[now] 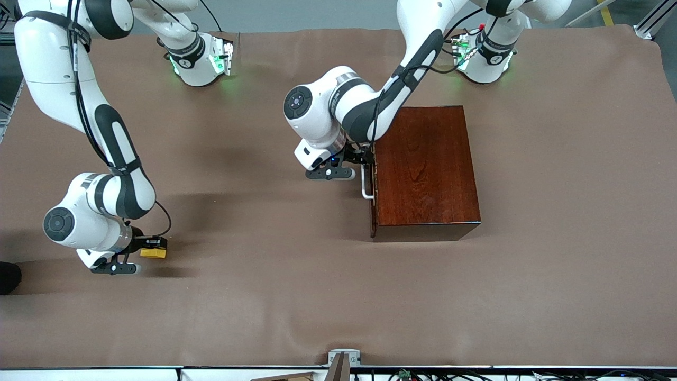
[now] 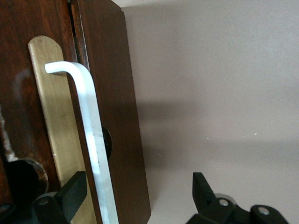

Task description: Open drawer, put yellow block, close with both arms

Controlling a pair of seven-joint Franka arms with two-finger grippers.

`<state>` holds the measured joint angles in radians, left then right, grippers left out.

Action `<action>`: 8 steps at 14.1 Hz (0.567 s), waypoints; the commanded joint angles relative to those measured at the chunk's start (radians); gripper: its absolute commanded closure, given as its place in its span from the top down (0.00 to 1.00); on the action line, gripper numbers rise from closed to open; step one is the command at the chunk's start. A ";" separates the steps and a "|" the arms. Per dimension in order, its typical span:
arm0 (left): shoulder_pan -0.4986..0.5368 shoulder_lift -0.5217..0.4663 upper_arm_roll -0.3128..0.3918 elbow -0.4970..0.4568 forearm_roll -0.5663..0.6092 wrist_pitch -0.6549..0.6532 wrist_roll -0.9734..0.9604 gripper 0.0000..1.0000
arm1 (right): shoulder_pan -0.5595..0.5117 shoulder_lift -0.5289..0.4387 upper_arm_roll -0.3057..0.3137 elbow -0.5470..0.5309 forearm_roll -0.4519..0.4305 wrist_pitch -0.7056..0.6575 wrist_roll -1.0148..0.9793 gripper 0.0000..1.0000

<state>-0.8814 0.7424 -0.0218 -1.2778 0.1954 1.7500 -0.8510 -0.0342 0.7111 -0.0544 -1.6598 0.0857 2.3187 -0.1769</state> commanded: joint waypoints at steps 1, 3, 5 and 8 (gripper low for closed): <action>-0.001 0.015 0.000 0.020 0.018 -0.006 -0.013 1.00 | -0.029 -0.054 0.011 -0.015 0.014 -0.038 -0.200 0.00; -0.001 0.015 0.000 0.021 0.015 0.005 -0.022 1.00 | -0.023 -0.076 0.011 -0.015 0.014 -0.048 -0.300 0.00; -0.002 0.028 0.000 0.023 0.012 0.067 -0.057 1.00 | -0.027 -0.123 0.013 -0.018 0.014 -0.117 -0.454 0.00; -0.005 0.046 -0.001 0.023 0.009 0.129 -0.095 1.00 | 0.000 -0.208 0.015 -0.003 0.009 -0.197 -0.576 0.00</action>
<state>-0.8800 0.7538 -0.0213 -1.2783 0.1955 1.8145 -0.9148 -0.0426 0.5802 -0.0508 -1.6477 0.0939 2.1577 -0.6707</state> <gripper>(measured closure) 0.000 0.441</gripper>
